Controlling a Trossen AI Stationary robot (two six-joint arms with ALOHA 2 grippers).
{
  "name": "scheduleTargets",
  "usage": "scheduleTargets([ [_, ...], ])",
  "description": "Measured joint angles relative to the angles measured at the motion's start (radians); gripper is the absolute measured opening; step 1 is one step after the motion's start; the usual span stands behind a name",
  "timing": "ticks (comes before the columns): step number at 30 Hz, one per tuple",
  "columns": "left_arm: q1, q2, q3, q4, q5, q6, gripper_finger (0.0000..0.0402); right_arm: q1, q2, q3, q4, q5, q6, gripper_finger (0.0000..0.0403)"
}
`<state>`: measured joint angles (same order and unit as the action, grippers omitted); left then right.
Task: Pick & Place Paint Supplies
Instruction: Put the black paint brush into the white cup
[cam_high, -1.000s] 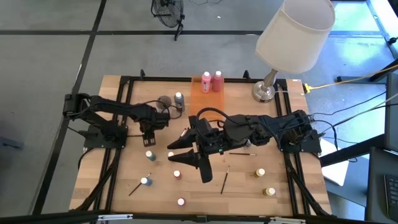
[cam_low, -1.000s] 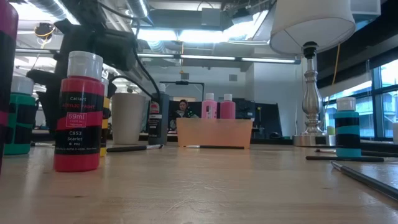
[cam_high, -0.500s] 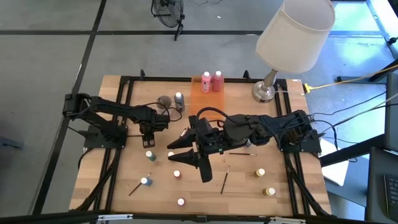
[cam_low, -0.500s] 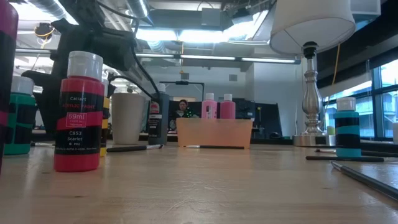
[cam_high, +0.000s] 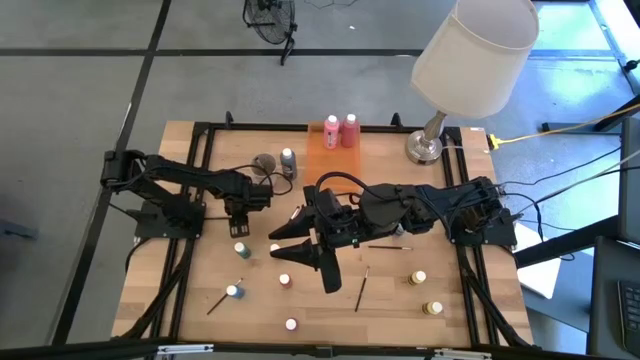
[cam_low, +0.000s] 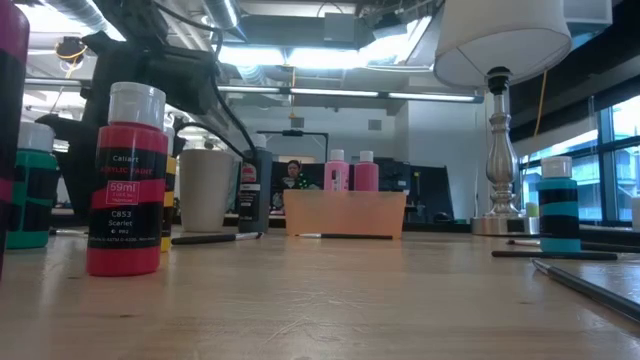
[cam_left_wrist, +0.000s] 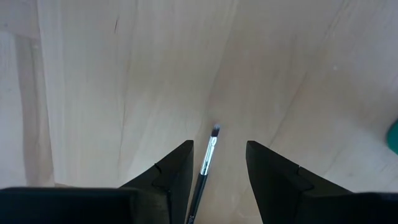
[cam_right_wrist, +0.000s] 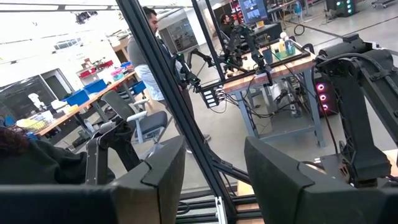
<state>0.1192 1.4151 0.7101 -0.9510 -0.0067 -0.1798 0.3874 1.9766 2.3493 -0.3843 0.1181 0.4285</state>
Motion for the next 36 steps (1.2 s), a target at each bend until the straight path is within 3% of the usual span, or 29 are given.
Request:
scheduleTargets([
  [29,0.000,0.001,-0.048,0.066,0.000,-0.052,0.0143,0.002,0.007,0.000,0.015,-0.002,0.002,0.0171],
  [36,0.000,0.061,-0.043,0.063,0.008,-0.050,0.0143,0.001,0.007,0.000,0.015,-0.001,0.008,0.0171],
])
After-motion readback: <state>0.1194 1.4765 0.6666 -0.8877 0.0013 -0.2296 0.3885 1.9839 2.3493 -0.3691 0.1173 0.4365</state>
